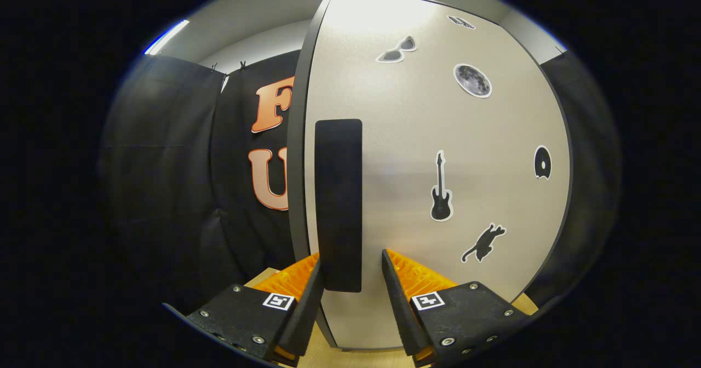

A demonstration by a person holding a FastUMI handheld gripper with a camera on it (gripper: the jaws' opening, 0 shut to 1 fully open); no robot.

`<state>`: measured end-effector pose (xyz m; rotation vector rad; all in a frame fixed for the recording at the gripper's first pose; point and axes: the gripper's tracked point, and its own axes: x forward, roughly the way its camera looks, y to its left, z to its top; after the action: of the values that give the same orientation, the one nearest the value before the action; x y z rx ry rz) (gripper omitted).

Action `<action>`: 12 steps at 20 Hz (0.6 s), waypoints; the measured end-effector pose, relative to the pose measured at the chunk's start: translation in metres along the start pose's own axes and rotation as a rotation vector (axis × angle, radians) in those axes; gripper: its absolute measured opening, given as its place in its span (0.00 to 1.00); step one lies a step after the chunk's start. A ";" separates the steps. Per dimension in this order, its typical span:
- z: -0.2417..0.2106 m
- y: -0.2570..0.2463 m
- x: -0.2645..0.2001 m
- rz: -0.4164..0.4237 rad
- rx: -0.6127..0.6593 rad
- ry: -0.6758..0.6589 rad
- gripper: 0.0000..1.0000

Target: Open the shoe cabinet door, grab the shoes and put them into the shoe cabinet, then close the shoe cabinet door.

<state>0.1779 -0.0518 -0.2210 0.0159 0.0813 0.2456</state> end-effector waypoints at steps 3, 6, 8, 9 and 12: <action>0.002 -0.002 -0.007 -0.007 -0.012 -0.001 0.68; 0.007 -0.004 -0.029 -0.013 0.000 -0.026 0.68; 0.005 -0.007 -0.046 -0.014 0.008 -0.008 0.68; 0.005 -0.011 -0.054 -0.019 0.008 -0.003 0.69; 0.004 -0.025 -0.084 -0.042 -0.001 0.012 0.69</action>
<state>0.1028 -0.0970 -0.2113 0.0118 0.0934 0.2035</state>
